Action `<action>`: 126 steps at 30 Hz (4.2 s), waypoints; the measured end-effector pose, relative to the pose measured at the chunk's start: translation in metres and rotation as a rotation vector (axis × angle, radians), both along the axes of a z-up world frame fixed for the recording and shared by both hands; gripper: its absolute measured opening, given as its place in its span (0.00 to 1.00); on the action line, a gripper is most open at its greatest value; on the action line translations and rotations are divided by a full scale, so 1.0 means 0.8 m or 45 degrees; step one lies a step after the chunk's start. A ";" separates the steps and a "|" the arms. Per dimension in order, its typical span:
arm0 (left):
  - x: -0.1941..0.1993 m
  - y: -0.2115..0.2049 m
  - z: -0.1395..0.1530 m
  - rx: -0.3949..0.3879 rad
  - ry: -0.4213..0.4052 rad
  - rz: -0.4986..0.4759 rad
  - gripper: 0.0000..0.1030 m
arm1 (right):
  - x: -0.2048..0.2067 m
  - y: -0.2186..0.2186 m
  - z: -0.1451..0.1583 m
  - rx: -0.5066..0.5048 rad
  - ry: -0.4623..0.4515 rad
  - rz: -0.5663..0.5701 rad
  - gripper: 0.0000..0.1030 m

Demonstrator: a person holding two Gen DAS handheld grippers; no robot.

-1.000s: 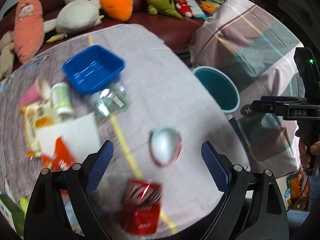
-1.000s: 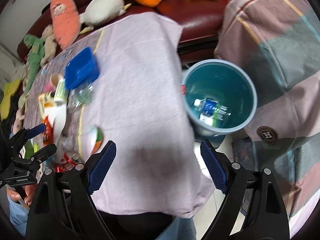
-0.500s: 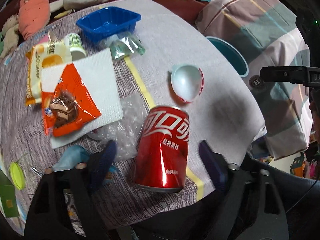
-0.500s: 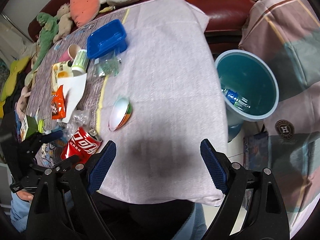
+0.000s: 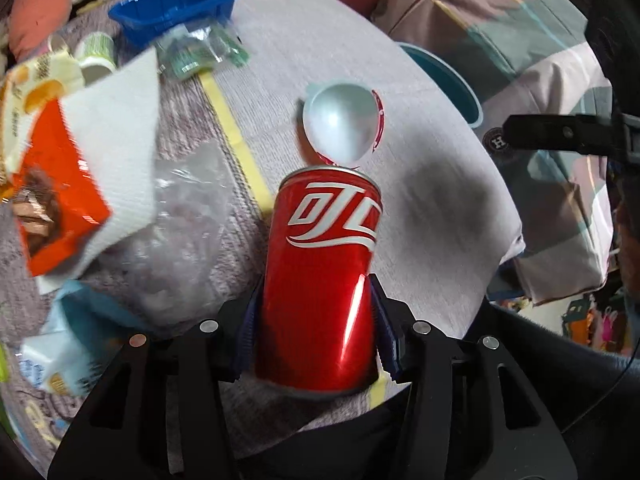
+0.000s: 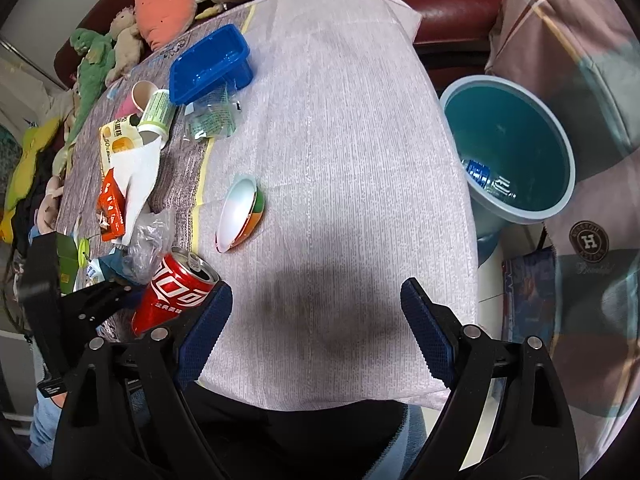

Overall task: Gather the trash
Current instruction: 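Lift the cola can with the left tool while the right tool grasps the clear plastic bag, then drop the cola can and plastic bag into the teal bin, opening both tools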

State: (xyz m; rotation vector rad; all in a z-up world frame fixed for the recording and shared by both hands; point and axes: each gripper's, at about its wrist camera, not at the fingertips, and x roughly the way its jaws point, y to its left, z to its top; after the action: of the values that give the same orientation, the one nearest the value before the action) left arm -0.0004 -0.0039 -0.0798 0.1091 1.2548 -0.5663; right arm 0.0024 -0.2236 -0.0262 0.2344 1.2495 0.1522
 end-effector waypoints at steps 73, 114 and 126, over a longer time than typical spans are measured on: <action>0.105 0.004 0.133 -0.151 -0.282 0.222 0.47 | 0.076 -0.044 0.057 0.124 -0.258 -0.045 0.14; 0.210 -0.370 0.015 0.024 -0.059 -0.186 0.82 | 0.084 -0.355 -0.027 0.182 -0.185 -0.578 0.17; 0.197 -0.329 0.028 -0.018 -0.050 -0.149 0.84 | 0.098 -0.332 -0.028 0.146 -0.163 -0.542 0.56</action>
State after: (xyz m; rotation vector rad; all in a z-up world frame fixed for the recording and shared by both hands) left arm 0.1574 -0.2673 -0.0578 0.1818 1.2115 -0.6708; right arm 0.0810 -0.4892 -0.0490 0.5747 1.0403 -0.1279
